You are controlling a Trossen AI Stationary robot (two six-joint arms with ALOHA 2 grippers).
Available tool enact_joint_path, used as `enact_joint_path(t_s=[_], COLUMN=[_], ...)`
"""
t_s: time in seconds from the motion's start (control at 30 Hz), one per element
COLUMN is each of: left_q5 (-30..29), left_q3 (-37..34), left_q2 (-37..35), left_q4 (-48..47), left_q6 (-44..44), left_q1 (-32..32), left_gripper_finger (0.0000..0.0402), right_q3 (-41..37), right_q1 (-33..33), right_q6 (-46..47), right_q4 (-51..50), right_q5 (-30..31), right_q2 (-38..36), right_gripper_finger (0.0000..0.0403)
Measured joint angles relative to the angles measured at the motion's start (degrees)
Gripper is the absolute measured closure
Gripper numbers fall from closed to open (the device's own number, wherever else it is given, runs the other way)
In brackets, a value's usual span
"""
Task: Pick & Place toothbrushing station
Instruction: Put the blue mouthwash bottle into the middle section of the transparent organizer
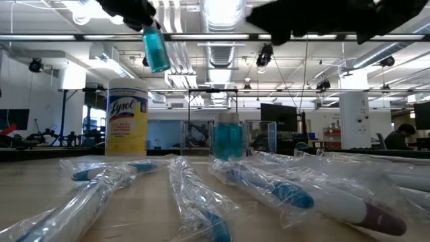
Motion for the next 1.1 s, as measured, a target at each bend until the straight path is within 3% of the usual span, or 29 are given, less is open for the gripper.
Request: enact_joint_path(t_s=[0.1,0.2,0.37,0.53,0.63,0.8,1.1], left_q5=[0.0,0.0,3.9,5.1,5.2,7.4,13.8], left_q3=[-3.8,-6.2,-7.6,-7.0,-5.0,3.2,21.6], left_q2=[-2.5,-3.2,-2.1,-0.6,1.1,8.1,25.1], left_q4=[1.7,4.1,4.2,4.3,5.3,4.1,0.2], left_q6=[-0.2,-0.3,-1.8,-2.1,-0.1,4.3,18.7], left_q1=[0.6,1.0,2.4,3.7,5.2,9.4,15.8], left_gripper_finger=[0.0305,0.0305,0.0305,0.0305,0.0305,0.0305,0.0305], right_q3=[-1.9,-4.4,-9.0,-16.2,-21.6,-28.7,-30.4], right_q1=[-4.4,-8.3,-14.5,-16.6,-16.4,-16.2,-16.3], right_q6=[2.6,5.5,7.7,11.3,13.0,16.0,12.2], right_q4=[-1.5,-1.8,-4.0,-0.7,6.7,18.5,19.3], right_q5=[-14.0,-17.9,-18.0,-13.3,-9.7,-7.0,-4.4], right_q2=[-6.4,-12.0,-19.4,-24.3,-25.8,-25.8,-25.9], right_gripper_finger=[0.0273,0.0317,0.0386,0.0394,0.0394,0.0394,0.0394])
